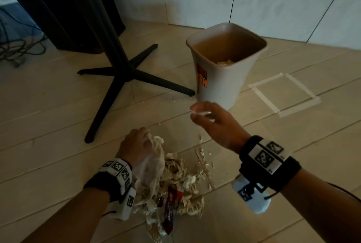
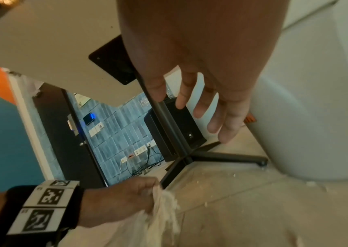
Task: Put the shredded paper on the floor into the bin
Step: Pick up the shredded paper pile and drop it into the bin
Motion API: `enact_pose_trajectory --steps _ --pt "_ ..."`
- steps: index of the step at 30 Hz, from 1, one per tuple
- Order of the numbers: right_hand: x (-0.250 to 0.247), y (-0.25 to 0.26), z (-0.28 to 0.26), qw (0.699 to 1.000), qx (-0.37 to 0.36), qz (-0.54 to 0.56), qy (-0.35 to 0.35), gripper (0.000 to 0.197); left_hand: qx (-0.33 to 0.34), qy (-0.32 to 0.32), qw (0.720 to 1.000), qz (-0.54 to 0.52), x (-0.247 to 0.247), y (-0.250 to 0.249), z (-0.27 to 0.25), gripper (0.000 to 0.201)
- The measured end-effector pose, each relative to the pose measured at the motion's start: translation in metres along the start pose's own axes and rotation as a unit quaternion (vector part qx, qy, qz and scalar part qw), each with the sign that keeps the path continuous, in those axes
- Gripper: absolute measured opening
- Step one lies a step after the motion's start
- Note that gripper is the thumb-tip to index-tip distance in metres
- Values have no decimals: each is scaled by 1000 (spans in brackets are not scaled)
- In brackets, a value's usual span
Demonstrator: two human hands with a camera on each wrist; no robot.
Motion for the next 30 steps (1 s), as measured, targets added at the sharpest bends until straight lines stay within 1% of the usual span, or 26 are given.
enact_pose_trajectory --steps 2,3,5,7,9,11,13,14,15,16,18,20,22,23,26,27,29,30 --pt "11 -3 -2 990 83 109 18 29 46 -58 997 -37 -10 -12 -5 22" --pt "17 -5 -3 975 134 175 28 32 69 -87 992 -52 -15 -20 -9 18" --pt "32 -10 -9 931 229 280 52 51 102 -140 981 -81 -21 -36 -15 14" --pt "47 -16 -18 892 287 339 87 71 115 -178 969 -123 -25 -55 -19 14" --pt "62 -20 -27 859 316 386 112 81 123 -200 958 -162 -28 -72 -22 15" --pt "72 -22 -35 836 330 423 115 83 133 -209 949 -194 -29 -89 -27 14" --pt "74 -21 -37 824 319 458 103 72 150 -209 941 -219 -27 -105 -36 12" --pt "73 -19 -36 818 300 480 99 62 159 -208 938 -228 -24 -112 -42 12" --pt "72 -18 -34 815 273 501 103 51 166 -207 935 -237 -21 -119 -48 12" --pt "69 -16 -32 810 242 523 106 48 175 -204 931 -247 -16 -123 -54 13" --pt "63 -14 -29 805 210 549 86 58 201 -192 922 -269 -6 -129 -63 15" --pt "56 -14 -26 804 210 554 52 64 233 -186 916 -268 3 -130 -68 15" --pt "48 -18 -23 807 202 552 50 77 249 -189 921 -230 9 -126 -71 15" --pt "45 -18 -23 815 195 543 54 78 250 -189 928 -200 12 -125 -72 18" --pt "45 -17 -21 840 171 512 50 65 257 -180 942 -115 14 -122 -77 34" --pt "49 -18 -22 844 171 506 38 65 258 -175 945 -101 14 -122 -78 41" --pt "59 -25 -21 843 187 504 -4 70 249 -160 949 -107 14 -120 -78 48" --pt "62 -24 -22 845 194 498 -20 68 245 -140 950 -138 14 -119 -78 47"
Point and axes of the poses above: each hand's wrist, its own z-axis towards the middle knuckle, its own x-axis out of the palm, y = z × x, the point moved 1 cm from there along z, towards the middle knuckle, and after that the axes turned 2 degrees about -x, right-handed, at the moved point
